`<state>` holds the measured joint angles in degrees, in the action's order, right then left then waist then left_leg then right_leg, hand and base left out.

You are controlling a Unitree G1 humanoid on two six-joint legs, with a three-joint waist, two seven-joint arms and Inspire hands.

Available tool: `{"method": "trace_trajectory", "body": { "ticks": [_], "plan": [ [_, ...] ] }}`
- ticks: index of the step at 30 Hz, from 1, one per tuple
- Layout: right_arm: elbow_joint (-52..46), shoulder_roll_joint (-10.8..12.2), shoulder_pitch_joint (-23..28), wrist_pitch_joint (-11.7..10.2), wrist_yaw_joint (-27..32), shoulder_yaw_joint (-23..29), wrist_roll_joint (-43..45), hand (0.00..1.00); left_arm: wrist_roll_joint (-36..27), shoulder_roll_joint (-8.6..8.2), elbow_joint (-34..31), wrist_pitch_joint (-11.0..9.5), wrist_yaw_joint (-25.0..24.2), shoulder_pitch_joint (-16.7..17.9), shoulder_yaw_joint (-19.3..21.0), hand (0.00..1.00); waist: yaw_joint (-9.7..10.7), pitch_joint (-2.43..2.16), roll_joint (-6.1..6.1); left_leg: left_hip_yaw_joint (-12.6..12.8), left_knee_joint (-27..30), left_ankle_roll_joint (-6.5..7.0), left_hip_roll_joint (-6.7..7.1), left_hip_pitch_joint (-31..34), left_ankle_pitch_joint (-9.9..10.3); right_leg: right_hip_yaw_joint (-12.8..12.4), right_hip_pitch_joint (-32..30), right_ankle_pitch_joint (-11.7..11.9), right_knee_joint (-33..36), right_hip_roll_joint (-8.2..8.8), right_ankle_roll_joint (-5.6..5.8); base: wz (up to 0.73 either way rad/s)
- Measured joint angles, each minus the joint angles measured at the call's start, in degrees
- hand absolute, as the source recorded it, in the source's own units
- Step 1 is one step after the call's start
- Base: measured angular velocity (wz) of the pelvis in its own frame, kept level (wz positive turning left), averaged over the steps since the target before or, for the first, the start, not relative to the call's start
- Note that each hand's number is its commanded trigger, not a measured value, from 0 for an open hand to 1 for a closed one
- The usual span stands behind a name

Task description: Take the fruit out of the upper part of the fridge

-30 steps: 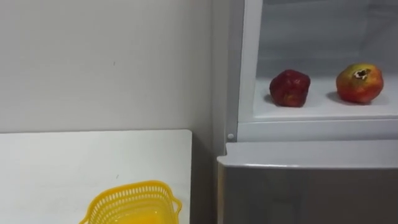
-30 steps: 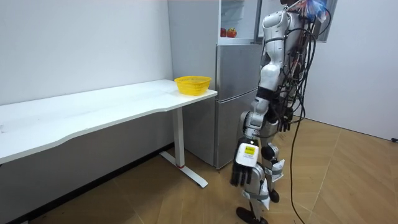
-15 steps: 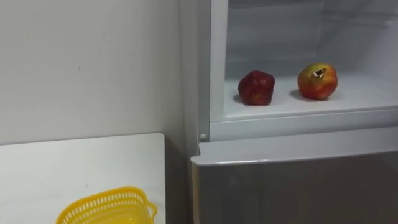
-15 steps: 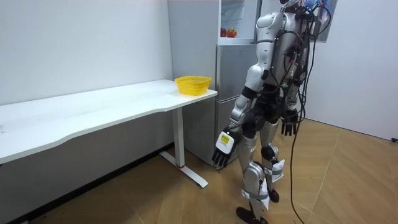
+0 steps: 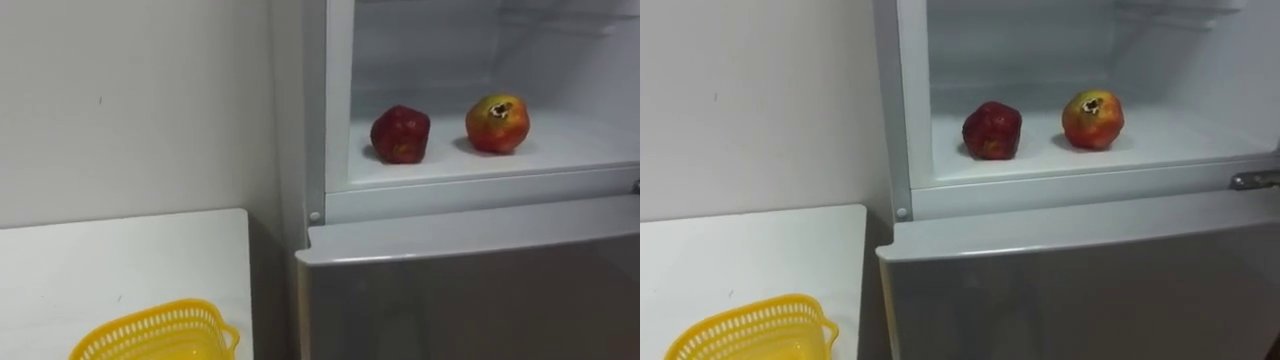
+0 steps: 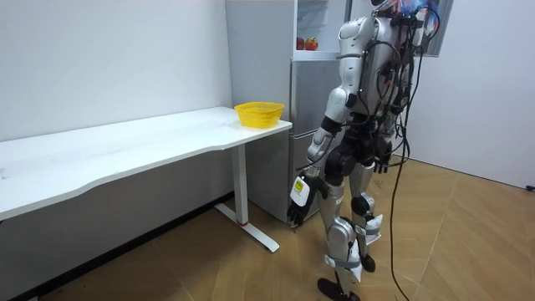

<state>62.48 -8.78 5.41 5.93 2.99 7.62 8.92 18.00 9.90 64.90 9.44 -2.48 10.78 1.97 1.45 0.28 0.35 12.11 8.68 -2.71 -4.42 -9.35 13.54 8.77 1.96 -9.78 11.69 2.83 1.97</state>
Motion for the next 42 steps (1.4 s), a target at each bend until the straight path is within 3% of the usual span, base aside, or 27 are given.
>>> {"method": "trace_trajectory", "body": {
  "ticks": [3, 7, 11, 15, 20, 23, 27, 36, 39, 42],
  "plan": [
    [-4.8, 0.1, 0.8, -3.1, 1.4, 0.7, -1.2, 0.0, 0.7, -0.23, -0.3, -0.4, -0.7, 0.6, 0.0, 0.0, 0.2, -0.04, 0.48, 0.4, 0.0, -0.01, -0.06, -0.3, 0.0, -0.5, 0.0, 0.0, 0.0, -0.15, -0.03, -0.06],
    [-20.2, 0.9, 5.6, -3.7, 2.9, 1.1, -0.4, 0.0, 1.7, -0.3, -2.0, -0.3, -0.9, 2.0, 0.0, 0.0, 1.5, -0.26, 0.9, 1.0, 0.0, -0.01, -0.04, -0.2, 0.0, -1.0, -0.4, 0.0, 0.0, -0.17, -0.02, -0.1],
    [-35.5, 1.9, 12.1, -6.0, 3.6, 0.7, 1.5, 0.0, 2.4, -0.3, -2.6, -0.6, -0.7, 2.5, -0.1, 0.0, 2.6, -0.35, 1.01, 3.3, 0.0, -0.01, -0.16, -0.3, 0.0, -2.6, -0.9, 0.1, 0.0, -0.54, -0.03, -0.21],
    [-50.7, 2.1, 19.2, -5.9, 4.4, -1.4, 2.6, 0.0, 1.2, -0.21, -3.2, -1.1, -0.2, 3.5, -1.9, 0.0, 4.8, -0.48, 1.15, 5.2, 0.0, -0.02, -0.3, -0.4, 0.0, -4.3, -1.4, 0.2, 0.2, -1.02, -0.21, -0.28],
    [-64.5, 2.1, 23.1, -5.9, 4.6, -2.9, 4.4, 0.0, 0.4, 0.26, -2.9, -2.0, -0.3, 3.3, -4.4, 0.0, 6.4, -0.53, 1.32, 8.4, -0.1, -0.04, -0.68, -0.3, 0.0, -7.1, -3.4, 0.5, 1.2, -1.93, -0.6, -0.34],
    [-72.6, 1.8, 23.5, -6.3, 5.1, -3.3, 4.5, 0.0, 0.4, 0.52, -2.6, -2.7, -0.3, 3.3, -7.2, 0.0, 6.9, -0.53, 1.78, 9.9, -0.1, -0.05, -0.99, -0.2, 0.0, -7.9, -4.2, 0.9, 1.2, -2.43, -0.9, -0.24],
    [-80.2, 1.7, 23.3, -9.8, 6.4, -3.4, 6.2, 0.0, 0.2, 0.61, -2.3, -3.7, -1.3, 3.7, -9.0, 0.0, 7.8, -0.48, 2.02, 11.3, 0.0, -0.05, -1.28, 0.0, 0.0, -9.3, -5.0, 1.2, 1.4, -3.07, -1.07, -0.14],
    [-85.0, 1.1, 20.1, -10.4, 7.0, -6.4, 11.8, 0.0, 0.1, 2.19, -0.7, -6.1, -5.1, 2.2, -11.4, 0.0, 7.5, -0.42, 1.11, 11.6, 0.0, -0.05, -1.06, 0.3, 0.0, -10.1, -6.5, 1.3, 3.1, -3.09, -1.07, -0.05],
    [-86.4, -0.7, 18.7, -12.5, 8.0, -6.5, 13.7, 0.0, 0.1, 2.27, 1.3, -6.7, -5.6, 0.9, -11.6, 0.0, 7.3, -0.36, 1.03, 11.6, 0.0, -0.05, -0.98, 1.0, 0.0, -10.0, -7.1, 1.7, 3.1, -3.0, -0.86, 0.08],
    [-89.1, -1.2, 16.6, -13.0, 9.9, -6.5, 16.0, 0.0, 0.1, 2.33, 2.8, -7.0, -6.1, -0.4, -11.7, 0.0, 6.0, -0.37, 0.62, 11.5, 0.0, -0.05, -0.9, 1.4, 0.0, -10.0, -7.7, 1.8, 3.2, -2.92, -0.8, 0.01]
  ]
}}
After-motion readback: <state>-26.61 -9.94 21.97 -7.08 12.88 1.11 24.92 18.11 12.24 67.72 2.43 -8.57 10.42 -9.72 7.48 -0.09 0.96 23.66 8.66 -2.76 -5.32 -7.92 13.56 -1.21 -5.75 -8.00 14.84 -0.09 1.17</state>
